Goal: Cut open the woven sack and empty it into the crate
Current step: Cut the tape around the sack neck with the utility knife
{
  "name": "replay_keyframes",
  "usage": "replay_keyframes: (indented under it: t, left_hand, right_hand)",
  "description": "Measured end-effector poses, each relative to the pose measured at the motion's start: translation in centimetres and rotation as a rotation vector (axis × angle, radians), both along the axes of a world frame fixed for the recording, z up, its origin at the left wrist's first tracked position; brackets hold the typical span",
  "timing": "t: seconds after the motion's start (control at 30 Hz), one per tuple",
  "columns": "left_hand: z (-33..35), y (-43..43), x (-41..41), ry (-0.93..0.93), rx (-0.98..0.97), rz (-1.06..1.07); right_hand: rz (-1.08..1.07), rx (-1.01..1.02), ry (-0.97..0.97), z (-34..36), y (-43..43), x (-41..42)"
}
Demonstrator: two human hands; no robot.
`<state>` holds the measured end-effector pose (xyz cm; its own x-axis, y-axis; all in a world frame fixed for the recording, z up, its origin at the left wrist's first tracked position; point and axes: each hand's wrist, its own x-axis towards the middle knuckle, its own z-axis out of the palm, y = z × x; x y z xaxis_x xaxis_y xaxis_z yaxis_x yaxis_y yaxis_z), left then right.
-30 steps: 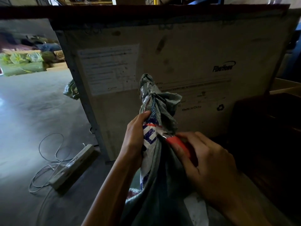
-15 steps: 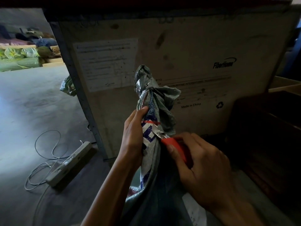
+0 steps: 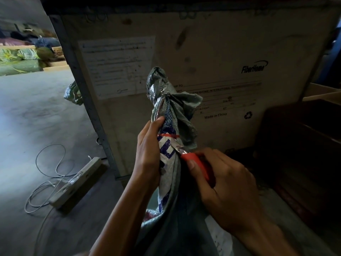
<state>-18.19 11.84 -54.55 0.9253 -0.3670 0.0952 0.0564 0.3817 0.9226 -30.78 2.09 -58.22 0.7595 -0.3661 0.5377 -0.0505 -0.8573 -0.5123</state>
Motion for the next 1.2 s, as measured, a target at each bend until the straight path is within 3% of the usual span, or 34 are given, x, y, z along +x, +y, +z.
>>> replay_keyframes:
  t: [0.47, 0.9, 1.2]
  left_hand:
    - [-0.3, 0.0, 0.1, -0.033, -0.007, -0.018]
    - [-0.6, -0.4, -0.1, 0.09, 0.002, 0.121]
    - [-1.0, 0.2, 0.4, 0.059, -0.019, 0.055]
  right_hand:
    - [-0.028, -0.003, -0.039, -0.4, 0.6, 0.1]
    - [-0.066, 0.038, -0.046, -1.4, 0.9, 0.7]
    - [-0.026, 0.047, -0.021, -1.4, 0.2, 0.5]
